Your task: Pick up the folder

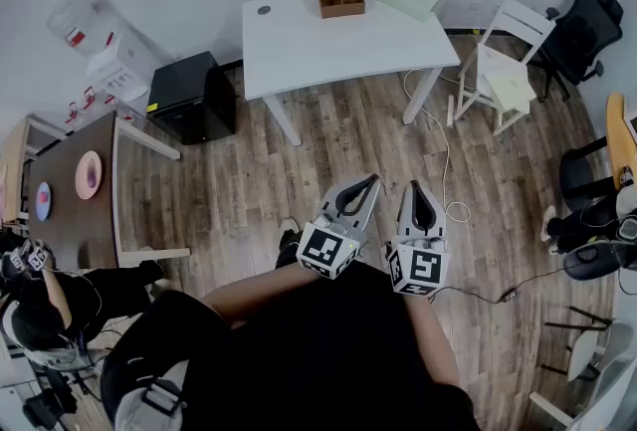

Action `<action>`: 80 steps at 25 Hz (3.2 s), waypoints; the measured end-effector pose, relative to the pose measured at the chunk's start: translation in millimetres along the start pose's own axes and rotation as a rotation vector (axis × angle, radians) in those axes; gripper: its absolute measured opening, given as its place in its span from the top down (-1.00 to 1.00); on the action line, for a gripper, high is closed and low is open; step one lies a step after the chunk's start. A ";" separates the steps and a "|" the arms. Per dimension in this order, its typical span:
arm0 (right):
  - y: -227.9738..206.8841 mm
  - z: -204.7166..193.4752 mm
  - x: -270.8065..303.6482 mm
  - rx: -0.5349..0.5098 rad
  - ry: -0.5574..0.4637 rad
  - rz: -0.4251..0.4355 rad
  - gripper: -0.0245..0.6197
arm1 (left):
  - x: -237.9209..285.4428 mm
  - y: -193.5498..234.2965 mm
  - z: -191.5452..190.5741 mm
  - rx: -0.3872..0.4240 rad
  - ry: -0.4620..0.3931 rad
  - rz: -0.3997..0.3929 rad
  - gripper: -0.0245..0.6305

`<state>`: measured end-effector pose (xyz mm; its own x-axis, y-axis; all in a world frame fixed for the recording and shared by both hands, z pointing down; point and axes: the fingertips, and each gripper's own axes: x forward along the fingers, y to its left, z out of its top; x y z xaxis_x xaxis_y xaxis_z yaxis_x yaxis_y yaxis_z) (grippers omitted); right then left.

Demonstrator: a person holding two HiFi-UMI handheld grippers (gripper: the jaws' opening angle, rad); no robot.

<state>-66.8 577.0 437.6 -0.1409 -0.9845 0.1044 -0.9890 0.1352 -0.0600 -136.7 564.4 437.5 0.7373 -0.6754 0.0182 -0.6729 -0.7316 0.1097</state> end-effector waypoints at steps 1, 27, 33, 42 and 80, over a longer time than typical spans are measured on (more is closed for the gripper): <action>-0.5 -0.1 0.2 0.001 -0.006 0.005 0.82 | 1.6 -0.4 -1.5 -0.002 -0.002 0.000 0.88; -98.1 -21.8 120.5 0.156 0.030 0.002 0.81 | 173.6 75.0 -45.3 -0.152 0.098 -0.079 0.88; -100.4 5.6 219.8 0.028 0.057 0.030 0.81 | 234.2 133.2 -20.6 -0.132 0.074 -0.087 0.88; -117.9 22.4 343.3 -0.009 0.103 0.025 0.81 | 311.8 228.4 -17.5 -0.155 0.073 -0.071 0.88; -282.6 7.3 652.6 0.160 0.146 0.144 0.80 | 596.5 406.9 -3.1 -0.036 0.107 -0.007 0.88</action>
<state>121.0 -104.6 515.5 -0.2966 -0.9282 0.2245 -0.9401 0.2424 -0.2397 29.5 -135.9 496.1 0.7456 -0.6549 0.1233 -0.6664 -0.7312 0.1461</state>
